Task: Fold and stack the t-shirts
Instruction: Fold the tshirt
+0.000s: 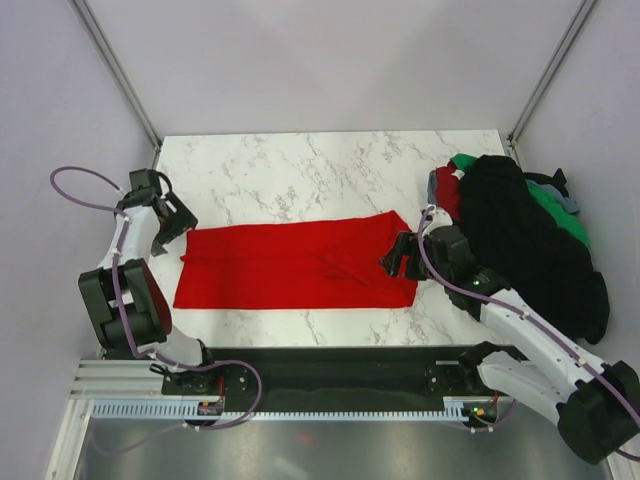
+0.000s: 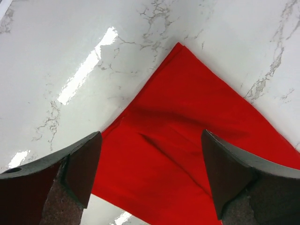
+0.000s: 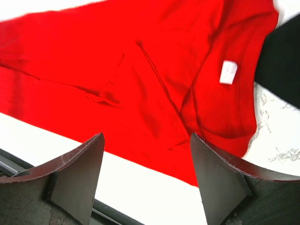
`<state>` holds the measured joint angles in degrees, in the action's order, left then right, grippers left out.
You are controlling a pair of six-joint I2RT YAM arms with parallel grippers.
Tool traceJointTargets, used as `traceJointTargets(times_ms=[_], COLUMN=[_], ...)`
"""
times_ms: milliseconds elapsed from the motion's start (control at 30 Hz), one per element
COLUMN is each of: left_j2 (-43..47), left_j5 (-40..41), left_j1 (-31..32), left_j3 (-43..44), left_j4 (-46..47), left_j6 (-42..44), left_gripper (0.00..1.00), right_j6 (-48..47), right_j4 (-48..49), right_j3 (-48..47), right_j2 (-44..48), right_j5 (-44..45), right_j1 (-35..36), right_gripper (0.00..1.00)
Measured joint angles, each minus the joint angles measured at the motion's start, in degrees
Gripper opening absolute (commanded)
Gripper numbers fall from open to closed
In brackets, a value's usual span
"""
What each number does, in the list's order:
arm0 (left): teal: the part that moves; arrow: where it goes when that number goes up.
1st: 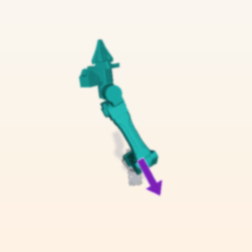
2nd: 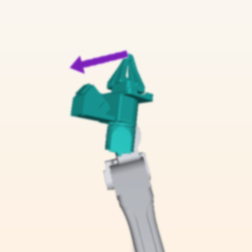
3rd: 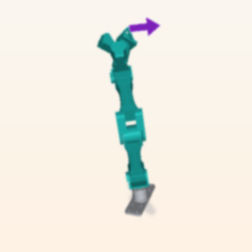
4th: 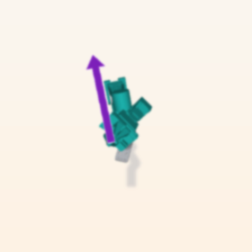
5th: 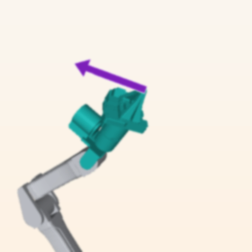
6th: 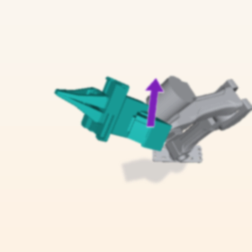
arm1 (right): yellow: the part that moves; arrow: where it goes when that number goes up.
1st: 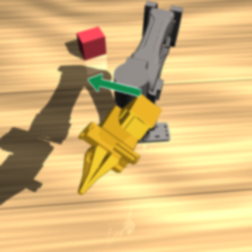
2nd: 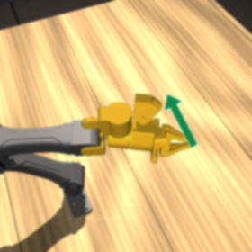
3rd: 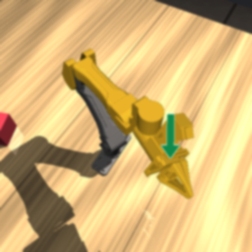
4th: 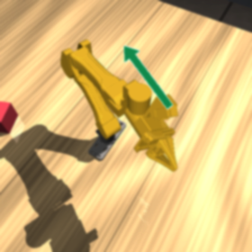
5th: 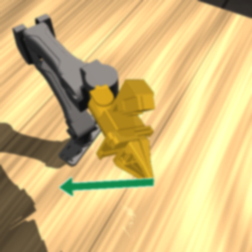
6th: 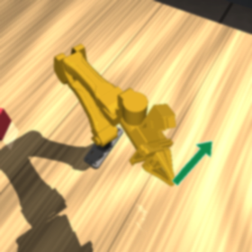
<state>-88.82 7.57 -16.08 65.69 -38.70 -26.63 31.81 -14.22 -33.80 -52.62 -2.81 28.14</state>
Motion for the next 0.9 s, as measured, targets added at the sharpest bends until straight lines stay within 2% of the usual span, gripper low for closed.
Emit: traceJointTargets(times_ms=[200,367,533,633,800,900], left_j2=[0.2,-6.5,-18.0,-20.0,-18.8,-14.7], left_j5=[0.9,0.7,0.0,0.0,-0.3,-1.2], left_j1=[8.0,15.6,15.8,15.3,15.9,17.8], left_j3=[0.5,2.6,4.2,7.2,5.5,0.2], left_j4=[0.2,1.3,0.7,0.1,0.7,1.4], left_j6=[0.6,0.6,0.3,0.3,0.2,-1.2], left_gripper=[0.88,0.85,0.84,0.82,0.82,0.82], right_j6=[1.9,4.3,6.0,6.1,5.6,4.7], right_j4=[0.2,-0.1,-2.3,-3.3,-4.3,-7.7], right_j3=[-1.8,-8.3,-16.4,-21.3,-34.6,-48.1], right_j2=[-12.4,-25.5,-38.7,-43.9,-55.1,-64.5], right_j5=[0.1,0.7,3.3,3.3,0.3,-1.3], right_j1=[1.1,2.5,2.7,1.7,-2.8,-5.3], right_gripper=[0.79,0.78,0.78,0.78,0.77,0.77])
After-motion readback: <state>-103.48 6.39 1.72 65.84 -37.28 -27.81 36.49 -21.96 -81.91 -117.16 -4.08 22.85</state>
